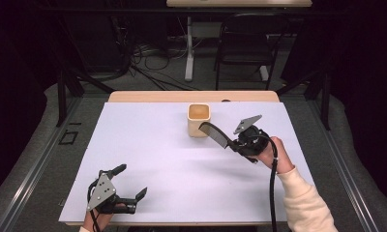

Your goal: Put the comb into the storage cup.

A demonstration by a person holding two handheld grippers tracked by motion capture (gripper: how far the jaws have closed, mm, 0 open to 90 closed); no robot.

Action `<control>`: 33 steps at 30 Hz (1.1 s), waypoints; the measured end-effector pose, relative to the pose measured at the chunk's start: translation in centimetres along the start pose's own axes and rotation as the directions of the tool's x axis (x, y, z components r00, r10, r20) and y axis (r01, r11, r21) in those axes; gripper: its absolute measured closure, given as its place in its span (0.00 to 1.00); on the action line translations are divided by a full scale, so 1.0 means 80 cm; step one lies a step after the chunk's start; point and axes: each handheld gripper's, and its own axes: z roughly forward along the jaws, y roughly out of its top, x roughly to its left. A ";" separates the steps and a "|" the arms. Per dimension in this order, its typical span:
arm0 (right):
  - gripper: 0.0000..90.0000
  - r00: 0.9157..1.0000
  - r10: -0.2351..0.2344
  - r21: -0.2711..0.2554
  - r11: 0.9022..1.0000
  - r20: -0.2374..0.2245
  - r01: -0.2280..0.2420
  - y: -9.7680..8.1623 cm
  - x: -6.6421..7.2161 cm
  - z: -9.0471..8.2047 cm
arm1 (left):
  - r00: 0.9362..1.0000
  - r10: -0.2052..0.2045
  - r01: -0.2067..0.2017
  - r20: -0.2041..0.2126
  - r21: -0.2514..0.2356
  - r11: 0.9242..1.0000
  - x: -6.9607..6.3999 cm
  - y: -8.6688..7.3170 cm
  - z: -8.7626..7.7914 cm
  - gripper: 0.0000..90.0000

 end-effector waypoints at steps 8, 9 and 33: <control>0.80 0.999 0.028 -0.027 0.999 0.016 -0.027 -0.002 -0.006 -0.005 | 1.000 -0.001 0.001 0.000 0.005 1.000 0.000 0.000 0.001 0.00; 0.80 0.999 0.030 -0.028 0.999 0.018 -0.030 -0.003 -0.007 -0.005 | 1.000 -0.002 0.002 0.000 0.004 1.000 0.000 0.000 0.000 0.00; 0.80 0.993 0.096 -0.117 0.989 0.071 -0.088 -0.006 -0.019 -0.003 | 1.000 0.002 -0.002 0.000 0.003 1.000 0.000 0.000 0.000 0.00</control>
